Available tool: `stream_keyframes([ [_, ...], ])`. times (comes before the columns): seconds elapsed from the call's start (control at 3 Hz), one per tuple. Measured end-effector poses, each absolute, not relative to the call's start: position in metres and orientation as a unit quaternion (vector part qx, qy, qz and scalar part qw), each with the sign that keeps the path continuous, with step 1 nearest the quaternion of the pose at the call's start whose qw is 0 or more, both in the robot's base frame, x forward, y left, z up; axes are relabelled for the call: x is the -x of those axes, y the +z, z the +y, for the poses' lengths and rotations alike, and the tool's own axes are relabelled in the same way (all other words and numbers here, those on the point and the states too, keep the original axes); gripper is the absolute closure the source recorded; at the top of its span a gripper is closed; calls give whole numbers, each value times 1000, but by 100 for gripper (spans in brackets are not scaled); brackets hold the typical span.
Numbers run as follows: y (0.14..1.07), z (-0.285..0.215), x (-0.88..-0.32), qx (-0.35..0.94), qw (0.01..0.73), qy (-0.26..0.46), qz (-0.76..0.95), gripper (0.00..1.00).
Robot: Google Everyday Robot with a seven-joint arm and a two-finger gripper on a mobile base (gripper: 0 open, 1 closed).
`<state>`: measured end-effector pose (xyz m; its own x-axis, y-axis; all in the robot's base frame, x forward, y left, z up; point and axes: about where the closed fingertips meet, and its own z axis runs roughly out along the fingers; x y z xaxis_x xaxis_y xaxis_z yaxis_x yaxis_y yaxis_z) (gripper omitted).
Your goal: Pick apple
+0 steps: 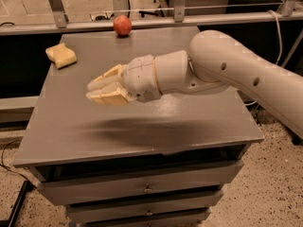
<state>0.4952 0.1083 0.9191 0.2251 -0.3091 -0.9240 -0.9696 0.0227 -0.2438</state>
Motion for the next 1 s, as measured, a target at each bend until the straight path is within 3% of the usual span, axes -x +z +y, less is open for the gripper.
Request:
stream_keyframes([
  [0.33,928,99,-496,615,490,311,535,5],
  [1.0,929,100,-495,616,489,310,534,0],
])
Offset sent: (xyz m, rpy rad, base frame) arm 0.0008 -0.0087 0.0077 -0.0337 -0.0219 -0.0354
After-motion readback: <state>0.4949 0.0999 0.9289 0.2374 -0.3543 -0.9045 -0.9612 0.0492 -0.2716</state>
